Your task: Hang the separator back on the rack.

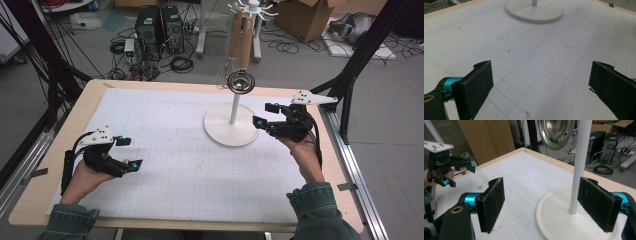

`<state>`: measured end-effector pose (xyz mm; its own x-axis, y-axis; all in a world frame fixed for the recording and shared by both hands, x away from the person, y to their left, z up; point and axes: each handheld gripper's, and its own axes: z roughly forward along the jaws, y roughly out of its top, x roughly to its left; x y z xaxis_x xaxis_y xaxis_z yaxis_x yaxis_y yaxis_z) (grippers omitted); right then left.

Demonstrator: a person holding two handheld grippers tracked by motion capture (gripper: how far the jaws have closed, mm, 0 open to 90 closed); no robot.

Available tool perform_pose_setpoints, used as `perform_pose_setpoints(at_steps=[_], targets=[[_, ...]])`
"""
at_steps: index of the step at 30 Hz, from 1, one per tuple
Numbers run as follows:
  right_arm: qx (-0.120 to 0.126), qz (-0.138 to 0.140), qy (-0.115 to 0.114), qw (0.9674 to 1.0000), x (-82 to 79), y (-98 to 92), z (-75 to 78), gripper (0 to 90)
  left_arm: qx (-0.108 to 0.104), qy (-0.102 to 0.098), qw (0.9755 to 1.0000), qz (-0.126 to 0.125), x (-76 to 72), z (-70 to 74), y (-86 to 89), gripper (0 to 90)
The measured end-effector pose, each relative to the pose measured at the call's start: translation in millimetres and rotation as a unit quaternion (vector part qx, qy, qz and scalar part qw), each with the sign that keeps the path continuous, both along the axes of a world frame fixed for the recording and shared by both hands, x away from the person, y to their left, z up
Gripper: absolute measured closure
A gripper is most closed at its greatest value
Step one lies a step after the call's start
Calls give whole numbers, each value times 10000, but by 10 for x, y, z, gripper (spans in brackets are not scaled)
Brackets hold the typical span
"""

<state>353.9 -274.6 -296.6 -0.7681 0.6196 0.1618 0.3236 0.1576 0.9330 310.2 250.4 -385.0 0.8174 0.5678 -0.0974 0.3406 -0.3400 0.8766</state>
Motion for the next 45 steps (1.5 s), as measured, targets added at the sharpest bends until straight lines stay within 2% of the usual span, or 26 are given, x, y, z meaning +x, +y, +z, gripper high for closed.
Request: perform_pose_setpoints(at_steps=[5, 11, 17, 22, 29, 34, 45], targets=[[14, -10, 59, 10000, -37, 17, -90, 212, -3, 3, 10000, -4, 1, -1, 0, 61], [-82, -30, 68, 9999, -78, 28, -195, 209, 1, 21, 10000, 5, 3, -10, -10, 52], [-158, -122, 159, 9997, -114, 17, -315, 169, 11, 55, 10000, -24, 9, -24, -21, 52], [-153, -141, 140, 9997, -176, 1, -415, 155, 16, 68, 10000, -32, 10, -33, -27, 52], [-282, -259, 148, 9992, -229, -28, -549, 118, -19, 99, 9999, -42, 19, -46, -30, 39], [-301, -234, 217, 9990, -281, -13, -660, 118, -76, 186, 9998, -34, 38, -91, -11, 18], [-388, -175, 299, 9986, -383, 27, -893, 103, -125, 240, 9996, -30, 49, -128, -11, 18]])
